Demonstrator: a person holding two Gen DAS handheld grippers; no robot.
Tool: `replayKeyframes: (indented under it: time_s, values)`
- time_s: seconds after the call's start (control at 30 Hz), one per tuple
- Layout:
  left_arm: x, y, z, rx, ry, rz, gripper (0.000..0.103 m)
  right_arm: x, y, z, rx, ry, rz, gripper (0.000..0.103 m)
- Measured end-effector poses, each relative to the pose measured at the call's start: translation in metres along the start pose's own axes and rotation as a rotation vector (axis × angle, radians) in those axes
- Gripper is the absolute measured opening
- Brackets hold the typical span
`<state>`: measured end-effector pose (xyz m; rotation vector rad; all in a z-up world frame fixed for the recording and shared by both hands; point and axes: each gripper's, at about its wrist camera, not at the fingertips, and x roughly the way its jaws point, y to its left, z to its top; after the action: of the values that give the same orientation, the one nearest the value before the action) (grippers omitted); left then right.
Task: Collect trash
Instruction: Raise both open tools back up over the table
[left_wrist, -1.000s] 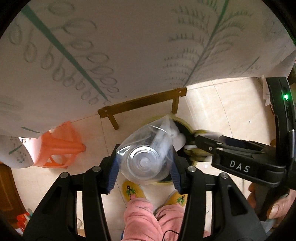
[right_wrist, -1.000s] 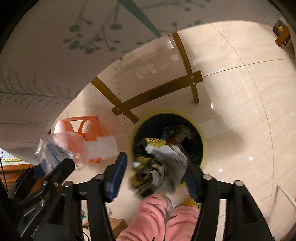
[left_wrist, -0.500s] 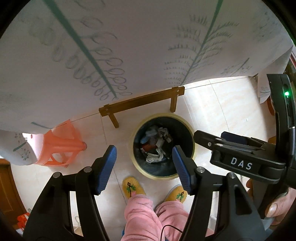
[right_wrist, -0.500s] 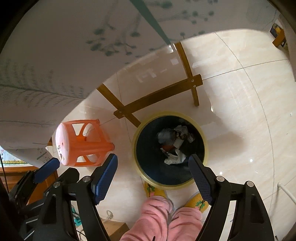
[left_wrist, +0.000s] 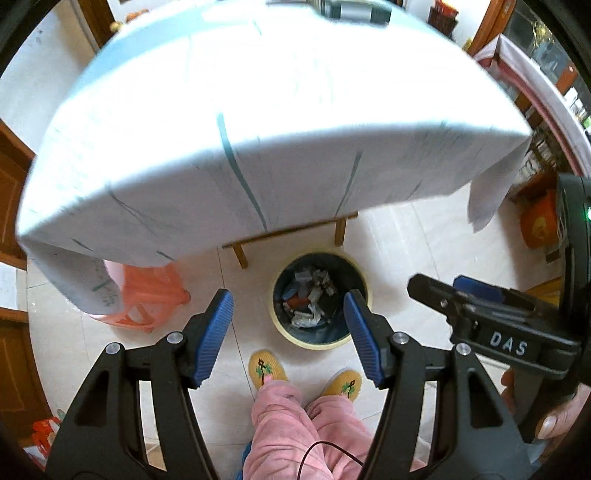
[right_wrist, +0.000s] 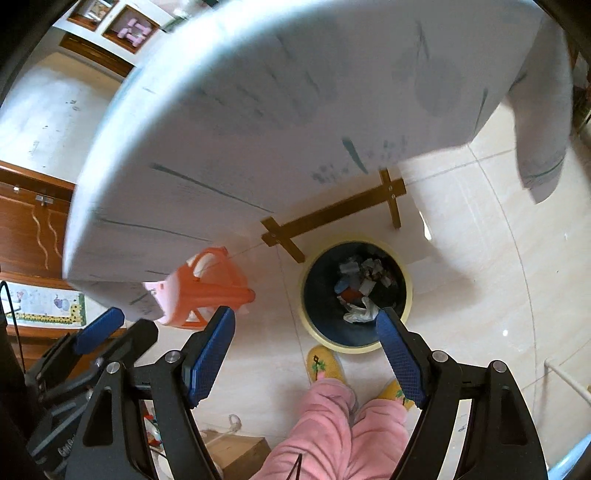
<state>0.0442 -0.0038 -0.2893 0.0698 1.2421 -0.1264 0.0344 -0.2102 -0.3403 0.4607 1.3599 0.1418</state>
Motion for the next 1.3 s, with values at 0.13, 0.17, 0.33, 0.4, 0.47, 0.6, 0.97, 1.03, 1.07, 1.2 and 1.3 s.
replayKeyframes:
  time_s: [0.13,0.17,0.33,0.4,0.47,0.6,0.97,1.03,1.07,1.2,1.3]
  values:
    - [-0.047,0.003,0.01,-0.015,-0.066,0.005,0.06,-0.049,0.018,0.001,-0.028,-0.045,0.018,0.08]
    - [-0.059,0.003,0.014,-0.018,-0.083,0.006,0.06,-0.061,0.021,0.002,-0.037,-0.055,0.021,0.08]
    - [-0.117,0.005,0.032,-0.016,-0.16,0.013,0.06,-0.127,0.043,0.008,-0.097,-0.143,0.035,0.08]
    - [-0.141,0.002,0.041,-0.009,-0.194,0.024,0.06,-0.149,0.05,0.012,-0.112,-0.176,0.047,0.08]
    - [-0.164,0.002,0.047,-0.007,-0.231,0.034,0.06,-0.171,0.055,0.014,-0.126,-0.204,0.061,0.08]
    - [-0.204,-0.001,0.06,-0.011,-0.287,0.051,0.06,-0.206,0.064,0.022,-0.154,-0.25,0.085,0.08]
    - [-0.259,-0.018,0.082,0.034,-0.365,0.102,0.06,-0.271,0.073,0.038,-0.21,-0.349,0.13,0.08]
    - [-0.264,-0.023,0.088,0.053,-0.372,0.111,0.061,-0.279,0.072,0.044,-0.211,-0.366,0.133,0.08]
    - [-0.265,-0.025,0.091,0.063,-0.376,0.118,0.061,-0.282,0.072,0.047,-0.21,-0.372,0.133,0.08]
    - [-0.266,-0.031,0.105,0.106,-0.389,0.14,0.063,-0.29,0.073,0.063,-0.206,-0.399,0.129,0.08]
    - [-0.258,-0.034,0.119,0.136,-0.389,0.145,0.065,-0.293,0.075,0.077,-0.205,-0.414,0.12,0.08]
